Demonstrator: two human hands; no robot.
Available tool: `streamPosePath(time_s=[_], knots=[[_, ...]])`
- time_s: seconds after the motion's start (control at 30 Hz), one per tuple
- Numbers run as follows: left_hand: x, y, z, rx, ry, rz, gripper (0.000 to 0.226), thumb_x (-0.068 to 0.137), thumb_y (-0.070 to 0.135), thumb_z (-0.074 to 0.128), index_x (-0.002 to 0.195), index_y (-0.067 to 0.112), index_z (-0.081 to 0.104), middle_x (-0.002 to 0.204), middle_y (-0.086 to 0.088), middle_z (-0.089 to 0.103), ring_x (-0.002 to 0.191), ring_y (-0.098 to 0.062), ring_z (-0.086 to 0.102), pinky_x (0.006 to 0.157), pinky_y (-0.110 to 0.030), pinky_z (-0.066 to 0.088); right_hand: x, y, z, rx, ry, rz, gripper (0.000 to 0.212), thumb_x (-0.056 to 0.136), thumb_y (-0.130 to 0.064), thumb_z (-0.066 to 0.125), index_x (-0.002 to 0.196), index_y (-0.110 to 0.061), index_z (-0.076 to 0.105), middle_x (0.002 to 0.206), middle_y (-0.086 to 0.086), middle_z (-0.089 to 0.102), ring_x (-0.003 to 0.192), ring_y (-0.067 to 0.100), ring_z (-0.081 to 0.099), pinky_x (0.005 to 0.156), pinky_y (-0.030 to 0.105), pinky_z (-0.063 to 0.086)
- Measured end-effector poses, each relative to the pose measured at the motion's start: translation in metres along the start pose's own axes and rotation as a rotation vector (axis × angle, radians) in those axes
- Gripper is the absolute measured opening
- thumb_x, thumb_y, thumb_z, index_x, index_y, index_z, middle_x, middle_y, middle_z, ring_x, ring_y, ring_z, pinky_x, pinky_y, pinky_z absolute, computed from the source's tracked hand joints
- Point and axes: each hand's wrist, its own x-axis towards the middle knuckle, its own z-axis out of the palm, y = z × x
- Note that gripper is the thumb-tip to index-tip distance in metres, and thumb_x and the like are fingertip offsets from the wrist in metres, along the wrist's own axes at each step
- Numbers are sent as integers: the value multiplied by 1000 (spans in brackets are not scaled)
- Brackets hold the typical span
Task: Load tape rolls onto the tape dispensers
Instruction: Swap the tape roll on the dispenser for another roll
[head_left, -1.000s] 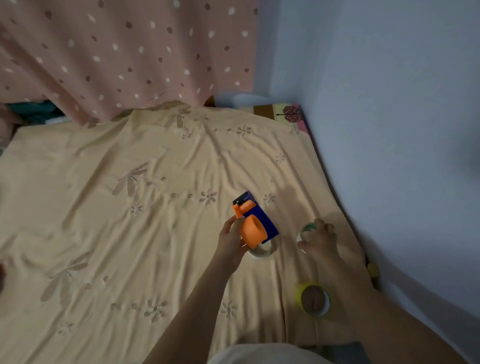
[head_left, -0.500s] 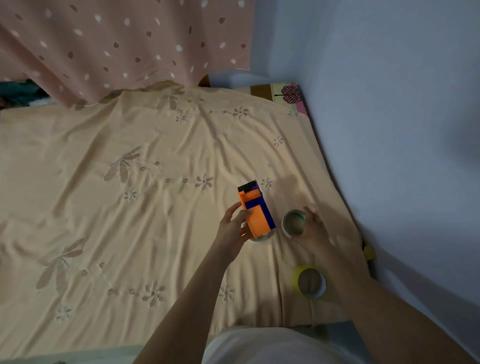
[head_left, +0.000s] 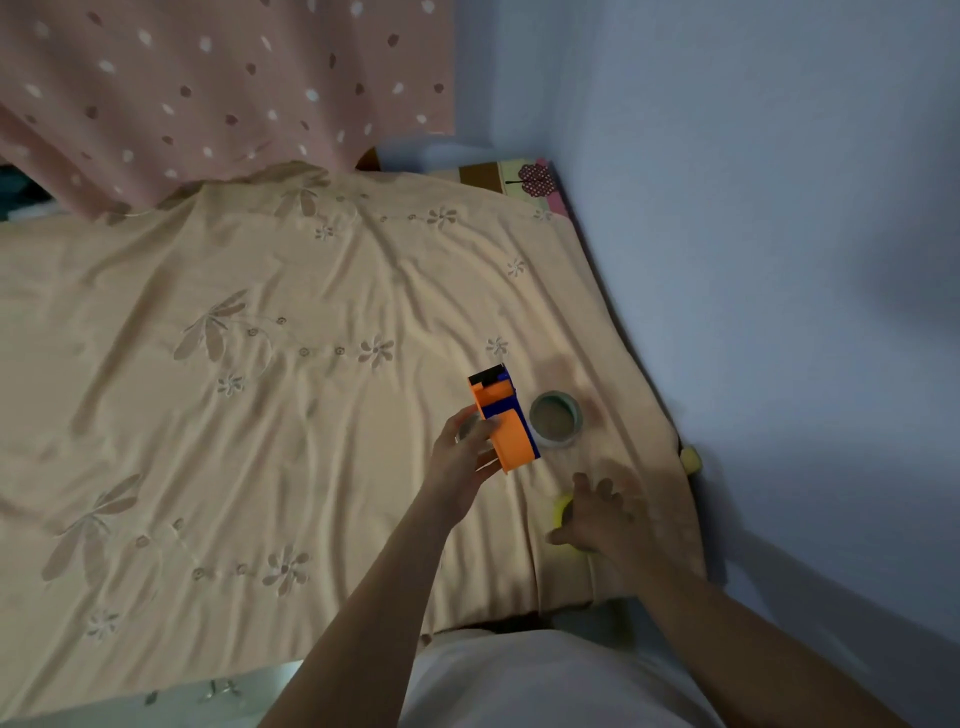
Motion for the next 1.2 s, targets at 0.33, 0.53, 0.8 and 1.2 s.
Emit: streamPosePath(time_s=[0.33, 0.53, 0.8, 1.2], knots=[[-19, -4, -14, -12, 24, 13, 53, 94, 20, 71, 142, 23, 48, 139, -17, 59, 122, -40, 62, 81, -41, 57, -10, 6, 15, -33, 121, -11, 93, 74, -29, 78, 146, -16, 20, 142, 14, 29, 130, 37, 37, 101, 44, 43], [-28, 9, -18, -3, 21, 147, 51, 96, 19, 69, 144, 24, 50, 130, -11, 68, 114, -33, 67, 83, -39, 58, -25, 20, -31, 775, 472, -60, 41, 87, -20, 72, 113, 8, 56, 103, 28, 61, 109, 19, 60, 95, 33, 49], [-39, 36, 21, 71, -31, 376, 49, 100, 24, 63, 148, 23, 53, 120, -3, 77, 116, -28, 71, 102, -52, 55, -59, -14, -121, 1239, -82, -592, 64, 65, -24, 80, 127, -17, 63, 122, 10, 70, 114, 33, 66, 101, 53, 49], [-59, 43, 48, 115, -178, 336, 55, 102, 55, 47, 151, 31, 45, 139, -6, 65, 129, -24, 62, 108, -47, 50, -74, -44, -138, 996, 43, -628, 72, 60, -50, 87, 126, -35, 62, 122, -9, 68, 115, 18, 65, 97, 47, 54]])
